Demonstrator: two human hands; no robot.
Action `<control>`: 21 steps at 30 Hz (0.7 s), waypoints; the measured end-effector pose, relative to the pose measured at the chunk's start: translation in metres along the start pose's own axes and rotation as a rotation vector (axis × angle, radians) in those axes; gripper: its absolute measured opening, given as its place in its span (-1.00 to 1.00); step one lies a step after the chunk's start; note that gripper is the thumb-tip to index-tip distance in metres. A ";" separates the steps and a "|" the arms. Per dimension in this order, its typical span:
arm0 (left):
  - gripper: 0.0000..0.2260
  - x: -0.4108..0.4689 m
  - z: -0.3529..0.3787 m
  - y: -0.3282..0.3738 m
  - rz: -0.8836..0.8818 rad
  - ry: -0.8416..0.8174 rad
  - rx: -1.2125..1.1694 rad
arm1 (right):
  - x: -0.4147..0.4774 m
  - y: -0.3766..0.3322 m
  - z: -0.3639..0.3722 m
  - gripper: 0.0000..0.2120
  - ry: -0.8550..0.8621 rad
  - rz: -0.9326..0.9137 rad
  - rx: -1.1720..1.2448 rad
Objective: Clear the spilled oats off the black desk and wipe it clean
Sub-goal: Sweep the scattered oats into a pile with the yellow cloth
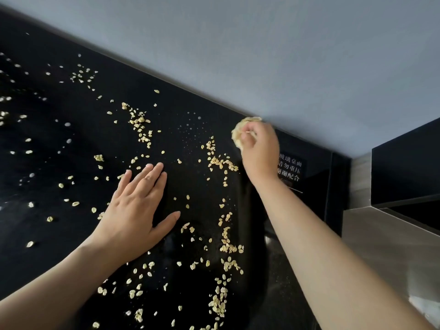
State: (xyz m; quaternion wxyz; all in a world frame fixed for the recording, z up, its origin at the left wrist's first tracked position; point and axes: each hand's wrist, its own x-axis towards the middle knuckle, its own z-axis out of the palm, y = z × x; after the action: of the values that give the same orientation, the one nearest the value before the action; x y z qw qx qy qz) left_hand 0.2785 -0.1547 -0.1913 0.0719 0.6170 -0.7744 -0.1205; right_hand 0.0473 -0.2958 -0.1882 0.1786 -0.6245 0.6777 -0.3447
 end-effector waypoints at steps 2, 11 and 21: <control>-0.26 0.003 0.000 -0.001 0.002 -0.004 -0.014 | -0.020 -0.016 0.006 -0.89 -0.110 -0.089 0.050; -0.26 0.002 0.000 -0.009 0.032 0.006 -0.063 | -0.032 -0.013 -0.043 -0.85 0.006 0.081 0.049; -0.25 -0.006 0.006 -0.011 0.030 -0.008 -0.039 | -0.088 -0.016 -0.016 -0.89 -0.170 0.020 -0.001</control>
State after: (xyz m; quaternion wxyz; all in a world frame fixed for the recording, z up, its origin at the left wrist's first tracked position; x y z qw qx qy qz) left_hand 0.2886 -0.1505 -0.1993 0.0825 0.6034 -0.7812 -0.1369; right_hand 0.0623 -0.2065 -0.1824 0.2385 -0.6447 0.6666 -0.2884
